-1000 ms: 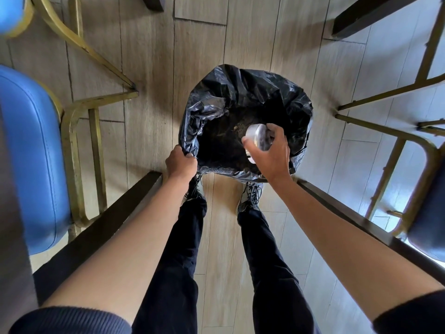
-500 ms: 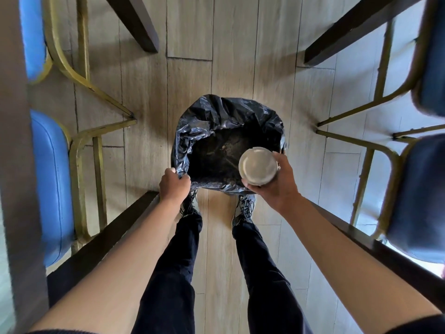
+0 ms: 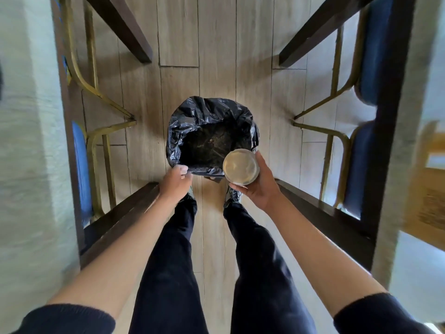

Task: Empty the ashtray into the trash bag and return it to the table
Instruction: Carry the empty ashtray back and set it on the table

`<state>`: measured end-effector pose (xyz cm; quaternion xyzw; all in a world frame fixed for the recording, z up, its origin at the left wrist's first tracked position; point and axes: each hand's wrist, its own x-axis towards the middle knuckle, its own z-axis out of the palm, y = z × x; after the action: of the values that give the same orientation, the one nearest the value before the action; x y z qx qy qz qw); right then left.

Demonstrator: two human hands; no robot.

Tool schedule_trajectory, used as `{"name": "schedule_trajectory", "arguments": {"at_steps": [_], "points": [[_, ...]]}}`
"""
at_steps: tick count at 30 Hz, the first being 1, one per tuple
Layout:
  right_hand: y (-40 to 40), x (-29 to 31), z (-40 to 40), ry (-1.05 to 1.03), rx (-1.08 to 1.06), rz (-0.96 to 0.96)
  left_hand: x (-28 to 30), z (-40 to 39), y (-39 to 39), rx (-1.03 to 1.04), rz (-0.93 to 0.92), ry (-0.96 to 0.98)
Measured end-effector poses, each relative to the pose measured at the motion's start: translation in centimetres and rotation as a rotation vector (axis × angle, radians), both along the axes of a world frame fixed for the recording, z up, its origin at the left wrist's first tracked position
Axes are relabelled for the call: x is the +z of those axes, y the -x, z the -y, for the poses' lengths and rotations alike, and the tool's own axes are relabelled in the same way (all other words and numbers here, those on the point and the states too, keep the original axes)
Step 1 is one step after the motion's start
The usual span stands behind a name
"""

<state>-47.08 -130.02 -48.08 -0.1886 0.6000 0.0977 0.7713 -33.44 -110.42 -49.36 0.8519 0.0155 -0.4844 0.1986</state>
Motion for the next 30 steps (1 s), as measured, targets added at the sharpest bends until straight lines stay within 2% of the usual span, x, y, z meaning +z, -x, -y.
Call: {"name": "schedule_trajectory", "arguments": {"at_steps": [5,12,16,22,25,27,30], "points": [[-0.3,10.2,0.9,0.091,0.235,0.088,10.5,1.1,2.4,-0.124,0.025,0.22],[-0.7,25.3,1.9,0.226,0.321,0.208,23.7,1.9,4.5,-0.015,0.116,0.424],[-0.1,31.9,2.6,0.331,0.322,0.291,31.2,2.2,5.0,0.206,0.104,0.572],[-0.1,39.5,2.9,0.577,0.541,0.371,41.3,2.7,5.7,0.507,0.075,0.746],[-0.5,42.3,1.7,0.598,0.587,0.441,44.3,2.0,6.6,0.459,0.062,0.788],[-0.4,43.7,0.3,0.608,0.595,0.488,45.4,0.9,7.6,0.335,0.091,0.777],[0.2,44.8,-2.3,0.618,0.586,0.512,46.7,-1.4,9.2,0.077,0.312,0.719]]}}
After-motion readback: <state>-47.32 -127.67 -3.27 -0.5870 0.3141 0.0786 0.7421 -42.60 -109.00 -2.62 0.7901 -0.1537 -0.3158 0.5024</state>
